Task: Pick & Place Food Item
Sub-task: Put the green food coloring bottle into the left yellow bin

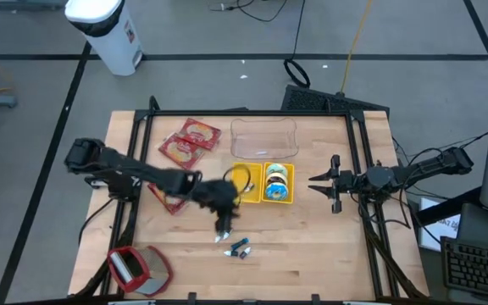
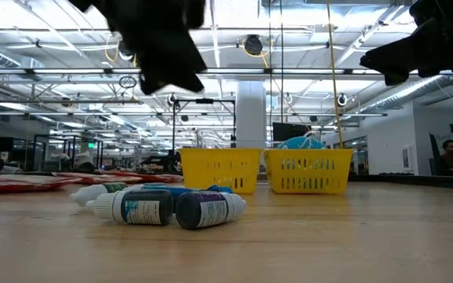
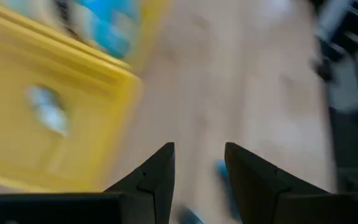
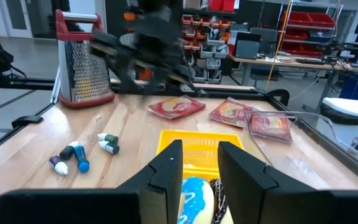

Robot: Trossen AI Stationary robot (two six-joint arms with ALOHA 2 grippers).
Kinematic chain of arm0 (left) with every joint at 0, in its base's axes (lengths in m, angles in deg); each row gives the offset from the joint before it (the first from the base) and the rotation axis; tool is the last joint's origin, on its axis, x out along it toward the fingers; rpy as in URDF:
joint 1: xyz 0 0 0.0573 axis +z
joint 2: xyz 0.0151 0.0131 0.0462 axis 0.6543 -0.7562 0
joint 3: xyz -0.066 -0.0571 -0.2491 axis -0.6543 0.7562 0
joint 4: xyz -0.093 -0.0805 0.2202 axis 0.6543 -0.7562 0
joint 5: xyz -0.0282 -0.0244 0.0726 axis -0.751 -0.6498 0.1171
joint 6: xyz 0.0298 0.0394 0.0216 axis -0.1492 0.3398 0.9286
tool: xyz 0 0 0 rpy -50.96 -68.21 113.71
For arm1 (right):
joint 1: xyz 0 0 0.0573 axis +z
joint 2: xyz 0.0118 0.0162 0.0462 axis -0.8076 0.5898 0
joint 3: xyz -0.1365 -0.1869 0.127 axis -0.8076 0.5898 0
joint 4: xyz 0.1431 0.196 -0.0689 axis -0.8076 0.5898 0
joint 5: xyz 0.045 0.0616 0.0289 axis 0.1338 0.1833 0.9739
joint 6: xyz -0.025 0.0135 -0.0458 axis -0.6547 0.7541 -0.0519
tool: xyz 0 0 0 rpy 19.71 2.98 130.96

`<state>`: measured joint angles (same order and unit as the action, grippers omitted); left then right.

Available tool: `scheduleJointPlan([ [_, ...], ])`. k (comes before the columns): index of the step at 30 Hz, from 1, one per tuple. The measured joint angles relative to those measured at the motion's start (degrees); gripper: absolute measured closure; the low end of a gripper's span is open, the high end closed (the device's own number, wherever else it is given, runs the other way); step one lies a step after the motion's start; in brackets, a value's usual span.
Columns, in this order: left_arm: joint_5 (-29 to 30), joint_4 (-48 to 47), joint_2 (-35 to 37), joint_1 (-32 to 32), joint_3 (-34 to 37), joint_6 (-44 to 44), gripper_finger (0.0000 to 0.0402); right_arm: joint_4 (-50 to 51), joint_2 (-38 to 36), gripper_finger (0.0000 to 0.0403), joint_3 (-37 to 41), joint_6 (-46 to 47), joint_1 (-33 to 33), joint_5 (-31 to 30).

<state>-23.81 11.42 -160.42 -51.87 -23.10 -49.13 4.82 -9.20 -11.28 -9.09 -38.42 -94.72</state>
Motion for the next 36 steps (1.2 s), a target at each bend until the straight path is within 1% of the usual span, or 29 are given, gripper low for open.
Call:
scheduleJointPlan([
  [3, 1.71, -4.03, 0.72, -6.25, 0.00, -4.35, 0.0259, -0.01, 0.01, 0.0312, 0.00, -0.02, 0.00, 0.03],
  [7, 7.55, -4.48, -1.45, -13.93, 0.00, -12.73, 0.0259, 0.07, 0.02, 0.0312, -0.01, -0.12, 0.00, -0.02],
  [10, 11.81, -4.62, -4.12, -17.71, 0.02, -18.74, 0.0259, 0.02, 0.02, 0.0312, 0.00, -0.61, 0.00, -0.13],
  [13, 16.42, -5.62, -6.34, -20.07, 0.02, -22.79, 0.0259, -0.07, 0.02, 0.0312, 0.00, -1.37, 0.00, -0.13],
  [17, 19.06, -8.39, -9.20, -21.43, 0.04, -26.97, 0.0259, -0.05, 0.02, 0.0312, 0.00, -1.45, 0.00, -0.13],
  [21, 19.59, -9.98, -11.77, -21.37, 0.04, -29.04, 0.0259, -0.07, 0.02, 0.0312, 0.00, -1.48, 0.00, 0.02],
  [27, 19.65, -9.71, -15.16, -20.09, 0.04, -30.29, 0.0259, -0.09, 0.02, 0.0312, 0.00, -1.48, 0.00, 0.02],
  [36, 20.30, -8.56, -15.67, -18.93, 0.00, -30.63, 0.0259, -0.07, 0.02, 0.0312, 0.00, -1.51, 0.00, 0.07],
])
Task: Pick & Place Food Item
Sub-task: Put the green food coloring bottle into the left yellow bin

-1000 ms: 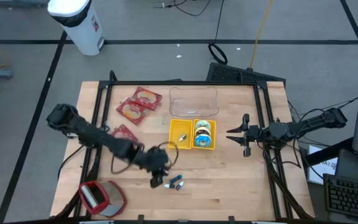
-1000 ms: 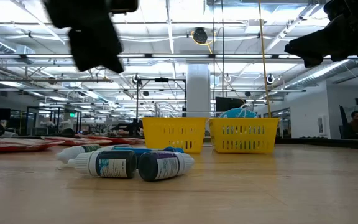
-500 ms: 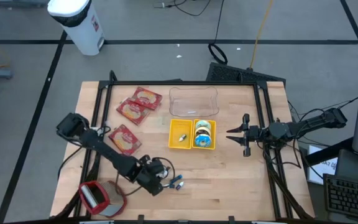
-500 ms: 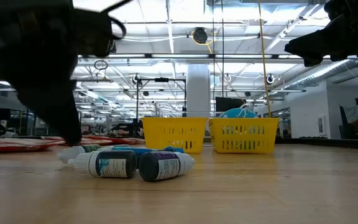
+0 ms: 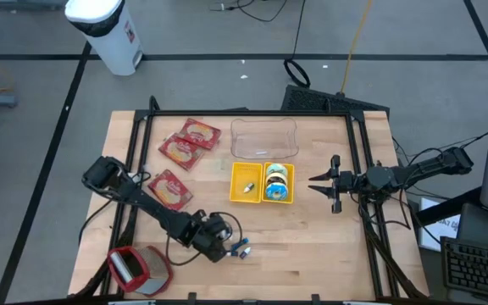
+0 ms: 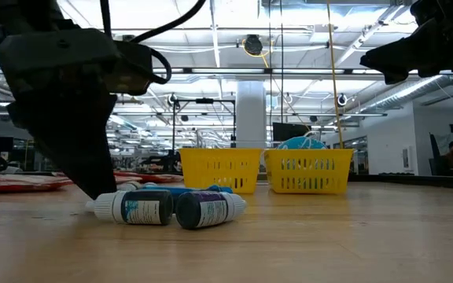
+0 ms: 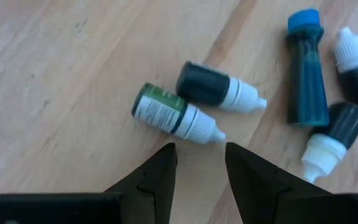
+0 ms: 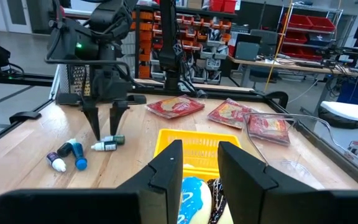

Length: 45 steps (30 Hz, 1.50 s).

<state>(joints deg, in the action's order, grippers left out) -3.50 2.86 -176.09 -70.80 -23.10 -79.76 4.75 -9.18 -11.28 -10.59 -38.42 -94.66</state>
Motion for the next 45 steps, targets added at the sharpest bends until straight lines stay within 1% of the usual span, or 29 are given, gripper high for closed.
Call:
scheduleJointPlan([
  [6, 0.62, 0.91, -0.04, 0.68, 0.02, -8.43, 0.0259, 0.50, 0.02, 0.0312, 0.00, 0.00, 0.00, 0.00],
  [8, 0.59, 1.35, -0.07, 0.96, 0.03, -8.18, 0.0259, 0.81, 0.01, 0.0312, 0.00, 0.00, 0.00, 0.01],
  [10, -0.13, 1.39, -0.09, 1.10, 0.04, -4.10, 0.0259, 0.98, 0.02, 0.0312, 0.00, 0.00, 0.00, 0.01],
  [16, -2.84, 1.12, 0.13, 1.00, 0.07, 12.42, 0.0259, 0.96, 0.02, 0.0312, 0.00, 0.00, 0.00, 0.02],
  [20, -4.68, 0.80, 0.65, 1.99, 0.10, 20.27, 0.0259, 0.98, 0.02, 0.0312, 0.00, 0.00, 0.00, 0.02],
  [23, -4.58, -0.42, 2.00, 2.52, 0.13, 26.20, 0.0259, 0.95, 0.02, 0.0312, 0.00, 0.31, 0.00, 0.02],
  [25, -4.55, -2.84, 3.37, 2.91, 0.13, 28.20, 0.0259, 0.94, 0.02, 0.0312, 0.00, 0.90, 0.00, 0.04],
  [28, -4.36, -8.32, 5.57, 3.50, 0.13, 28.88, 0.0259, 0.94, 0.02, 0.0312, 0.00, 1.24, 0.00, 0.07],
  [30, -4.11, -9.75, 6.86, 4.06, 0.13, 30.27, 0.0259, 0.94, 0.02, 0.0312, 0.00, 1.25, 0.00, 0.07],
  [32, -4.27, -8.31, 7.10, 4.61, 0.13, 33.59, 0.0259, 0.92, 0.01, 0.0312, 0.00, 1.16, 0.00, 0.04],
  [37, -6.90, -0.08, 6.53, 5.75, 0.03, 41.96, 0.0259, 0.92, 0.02, 0.0312, 0.00, 1.08, 0.00, 0.04],
  [40, -6.88, 0.21, 6.13, 6.02, 0.09, 47.05, 0.0259, 0.92, 0.00, 0.0312, 0.00, 1.07, 0.00, 0.04],
  [41, -6.52, 0.54, 6.03, 6.01, 0.09, 49.65, 0.0259, 1.00, 0.00, 0.0312, 0.00, 1.07, 0.00, 0.05],
  [45, -7.22, 0.50, 5.92, 5.44, 0.09, 65.29, 0.0259, 1.27, 0.21, 0.0312, 0.00, 0.99, 0.01, 0.06],
])
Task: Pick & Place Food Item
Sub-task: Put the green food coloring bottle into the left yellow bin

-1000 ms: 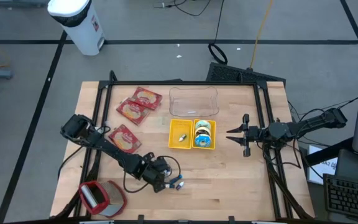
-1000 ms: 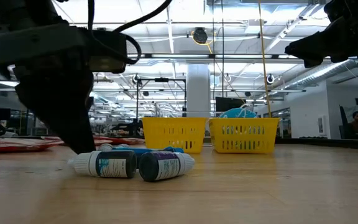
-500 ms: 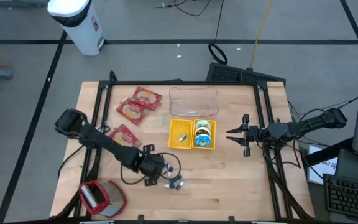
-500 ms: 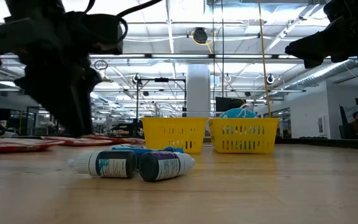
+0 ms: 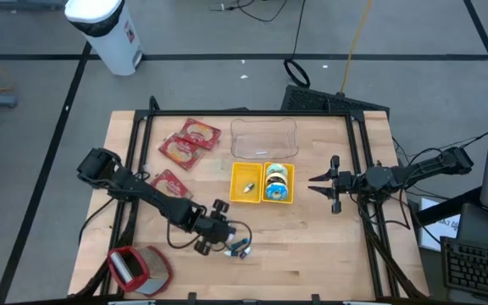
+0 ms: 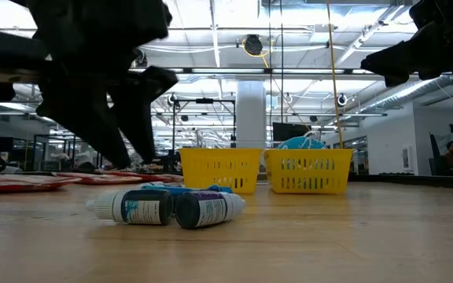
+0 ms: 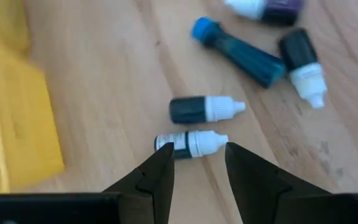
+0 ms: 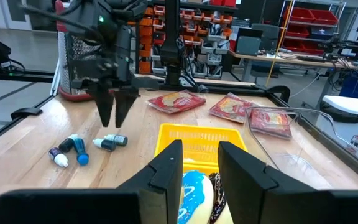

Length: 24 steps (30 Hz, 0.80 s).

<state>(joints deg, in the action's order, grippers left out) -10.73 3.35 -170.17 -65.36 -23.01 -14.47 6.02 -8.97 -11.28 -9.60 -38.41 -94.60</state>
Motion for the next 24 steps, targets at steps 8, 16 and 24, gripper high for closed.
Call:
scheduleJointPlan([
  [8, 0.72, 1.69, -0.02, 1.92, 0.00, 9.30, 0.0259, 0.09, 0.48, 0.0312, 0.00, -0.14, -0.01, -0.03],
  [16, -1.27, 1.91, -3.04, 3.37, 0.00, 14.92, 0.0259, 0.02, 0.55, 0.0312, 0.00, -0.14, -0.01, -0.04],
  [24, -2.56, 3.42, -5.30, 4.58, -0.02, 15.80, 0.0259, -0.48, 1.05, 0.0312, 0.00, -0.14, -0.01, -0.02],
])
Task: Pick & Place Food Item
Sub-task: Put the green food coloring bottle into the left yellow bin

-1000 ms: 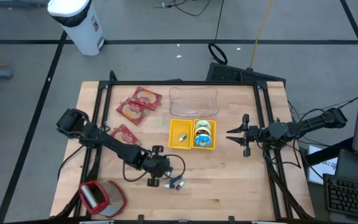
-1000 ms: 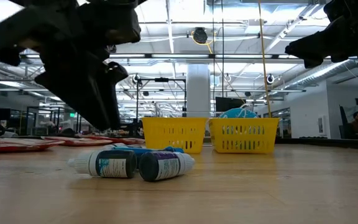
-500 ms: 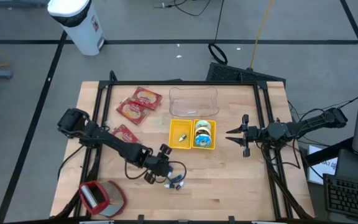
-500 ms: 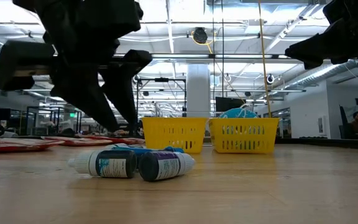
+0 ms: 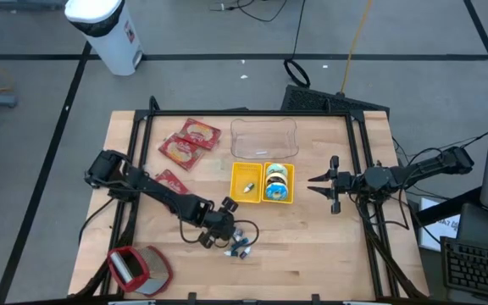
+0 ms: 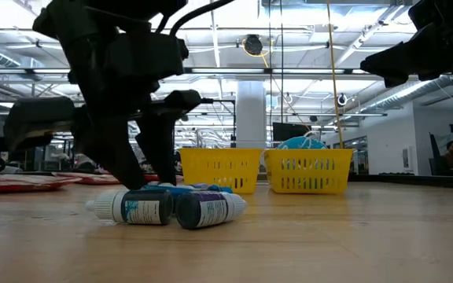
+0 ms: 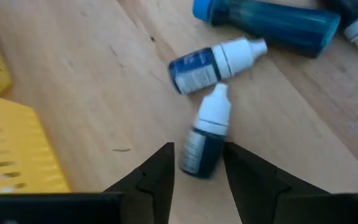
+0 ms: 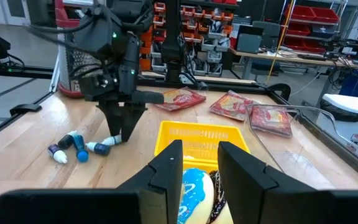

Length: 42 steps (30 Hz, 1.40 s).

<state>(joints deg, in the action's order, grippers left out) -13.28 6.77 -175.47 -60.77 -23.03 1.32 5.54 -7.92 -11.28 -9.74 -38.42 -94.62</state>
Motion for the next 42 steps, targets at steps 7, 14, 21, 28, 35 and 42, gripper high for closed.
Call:
scheduleJointPlan([
  [7, -0.45, 1.80, -0.01, 0.26, 0.02, -4.34, 0.0259, 0.07, 0.14, 0.0312, 0.00, 0.00, 0.00, -0.11],
  [14, -0.52, 2.26, -0.01, 1.49, 0.02, -23.00, 0.0259, 0.07, 0.36, 0.0312, 0.00, 0.01, 0.00, -0.06],
  [21, -0.49, 4.21, 0.01, 1.70, 0.02, -26.26, 0.0259, 0.07, 0.38, 0.0312, 0.00, 0.00, 0.00, -0.06],
  [28, -0.57, 8.14, 0.03, 1.55, 0.02, -25.94, 0.0259, 0.06, 0.38, 0.0312, 0.00, 0.00, 0.00, -0.04],
  [35, -3.31, 10.86, -4.63, 1.41, -0.23, -28.41, 0.0259, 0.10, 0.47, 0.0312, 0.00, 0.00, 0.00, -0.02],
  [42, -1.24, 11.44, -6.25, 1.07, -0.20, -33.39, 0.0259, 0.08, 0.78, 0.0312, 0.00, 0.00, 0.00, 0.00],
])
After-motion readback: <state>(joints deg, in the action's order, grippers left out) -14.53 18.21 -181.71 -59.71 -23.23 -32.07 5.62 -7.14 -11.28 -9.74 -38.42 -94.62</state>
